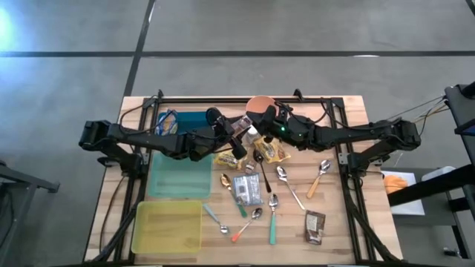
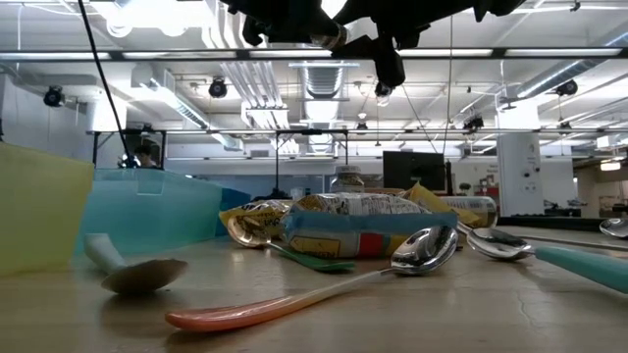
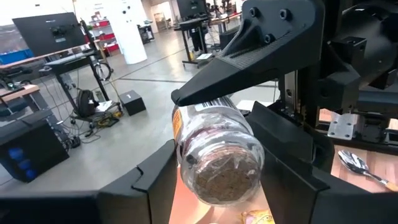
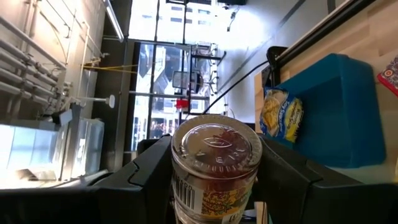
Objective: Pick & Place Food Item
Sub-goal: Put the right seasoning bottle into the yellow bin
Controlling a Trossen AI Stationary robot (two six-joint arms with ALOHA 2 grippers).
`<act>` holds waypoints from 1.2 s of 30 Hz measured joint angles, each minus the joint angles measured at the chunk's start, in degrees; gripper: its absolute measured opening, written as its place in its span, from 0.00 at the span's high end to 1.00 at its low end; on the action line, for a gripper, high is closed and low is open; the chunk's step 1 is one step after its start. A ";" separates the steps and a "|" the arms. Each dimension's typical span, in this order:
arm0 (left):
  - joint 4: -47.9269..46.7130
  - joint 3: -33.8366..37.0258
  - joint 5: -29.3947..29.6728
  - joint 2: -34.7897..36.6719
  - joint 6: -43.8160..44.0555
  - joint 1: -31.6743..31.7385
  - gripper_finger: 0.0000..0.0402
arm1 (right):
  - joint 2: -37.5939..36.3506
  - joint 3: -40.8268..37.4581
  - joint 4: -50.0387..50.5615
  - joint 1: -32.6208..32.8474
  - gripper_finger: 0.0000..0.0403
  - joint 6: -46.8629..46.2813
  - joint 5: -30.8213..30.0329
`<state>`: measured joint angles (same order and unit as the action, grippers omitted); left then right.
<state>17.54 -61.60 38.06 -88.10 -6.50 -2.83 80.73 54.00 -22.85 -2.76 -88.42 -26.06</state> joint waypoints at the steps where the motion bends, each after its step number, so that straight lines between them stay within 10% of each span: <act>1: 0.00 0.00 0.06 0.00 0.00 0.00 0.50 | 0.00 0.00 0.00 0.00 0.53 0.00 0.04; 11: -1.77 0.00 -0.61 1.68 0.39 -0.24 0.51 | -0.09 0.00 -0.49 0.09 0.52 1.07 0.83; 21: -2.62 -0.23 -4.74 2.08 2.08 -1.19 0.55 | 0.09 0.00 -0.12 0.14 0.24 1.77 2.92; 36: -19.31 -0.67 -8.02 9.06 12.93 -1.68 0.55 | -1.77 -0.07 1.37 -2.01 0.35 9.63 3.51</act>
<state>-1.77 -62.27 30.04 -79.03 6.42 -4.51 78.96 53.93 -21.48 -4.77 -78.79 -22.55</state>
